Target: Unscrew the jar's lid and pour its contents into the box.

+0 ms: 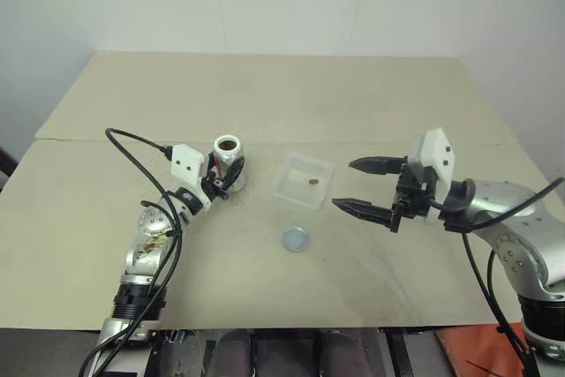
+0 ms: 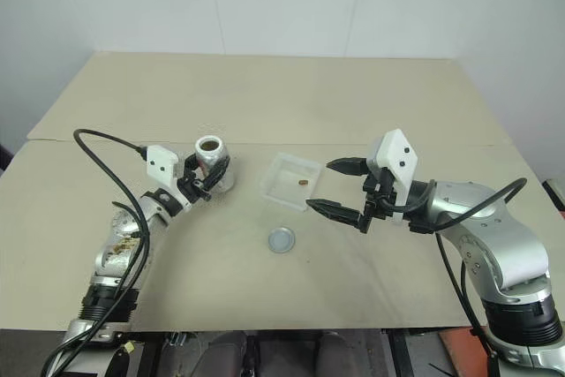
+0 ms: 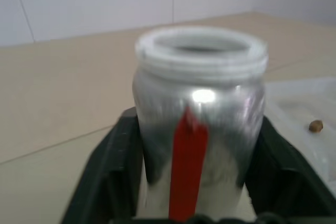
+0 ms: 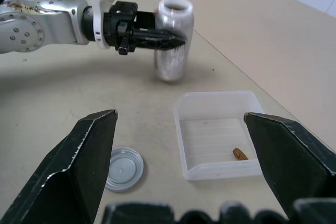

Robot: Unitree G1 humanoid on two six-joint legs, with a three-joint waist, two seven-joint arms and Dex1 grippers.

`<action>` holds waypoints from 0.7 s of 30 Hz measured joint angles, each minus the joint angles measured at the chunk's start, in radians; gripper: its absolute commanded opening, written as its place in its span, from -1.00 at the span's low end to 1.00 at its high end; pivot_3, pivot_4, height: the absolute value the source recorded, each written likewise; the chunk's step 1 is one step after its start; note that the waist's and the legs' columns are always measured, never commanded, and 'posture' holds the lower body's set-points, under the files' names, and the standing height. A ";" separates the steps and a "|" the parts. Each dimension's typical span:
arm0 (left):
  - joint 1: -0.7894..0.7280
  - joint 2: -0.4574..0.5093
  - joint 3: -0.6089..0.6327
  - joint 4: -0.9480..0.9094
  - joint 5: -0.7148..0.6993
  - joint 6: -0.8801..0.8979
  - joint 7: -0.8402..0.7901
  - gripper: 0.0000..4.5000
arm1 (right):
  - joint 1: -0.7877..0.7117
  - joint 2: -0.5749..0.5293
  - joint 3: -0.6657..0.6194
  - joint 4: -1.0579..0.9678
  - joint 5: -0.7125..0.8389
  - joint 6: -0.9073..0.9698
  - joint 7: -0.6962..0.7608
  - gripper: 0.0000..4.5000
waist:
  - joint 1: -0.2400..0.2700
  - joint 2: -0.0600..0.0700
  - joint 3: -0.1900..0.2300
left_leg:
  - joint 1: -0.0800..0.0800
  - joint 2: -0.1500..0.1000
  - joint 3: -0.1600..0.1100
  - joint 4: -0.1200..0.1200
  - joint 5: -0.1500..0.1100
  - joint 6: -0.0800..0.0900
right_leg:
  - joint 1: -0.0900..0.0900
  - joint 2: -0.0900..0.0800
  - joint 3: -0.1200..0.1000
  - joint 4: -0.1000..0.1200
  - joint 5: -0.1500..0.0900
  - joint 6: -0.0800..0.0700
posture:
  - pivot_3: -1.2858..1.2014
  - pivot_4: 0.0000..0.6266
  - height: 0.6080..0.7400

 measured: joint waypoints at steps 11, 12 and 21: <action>0.081 0.018 0.005 0.004 0.020 -0.044 -0.039 0.98 | 0.001 0.006 0.000 -0.024 0.001 0.000 -0.004 1.00 | 0.000 0.000 0.000 | 0.000 0.000 0.000 0.000 -0.003 0.004 | 0.000 0.000 0.000 0.000 0.000 0.000 | 0.03 -0.52 1.00; 0.099 0.032 0.005 -0.016 0.020 -0.035 -0.046 0.98 | 0.004 0.006 0.000 -0.027 0.000 0.000 -0.009 1.00 | 0.000 0.000 0.000 | 0.000 0.000 0.000 0.000 -0.002 0.004 | 0.000 0.000 0.000 0.000 0.000 0.000 | 0.03 -0.52 1.00; 0.335 0.313 0.075 -0.323 -0.107 0.103 -0.304 0.98 | 0.059 0.009 -0.002 -0.056 0.004 0.001 -0.030 1.00 | 0.002 0.001 0.000 | 0.002 0.002 0.001 -0.001 -0.005 0.008 | 0.000 -0.002 0.000 -0.001 0.000 -0.001 | 0.03 -0.52 1.00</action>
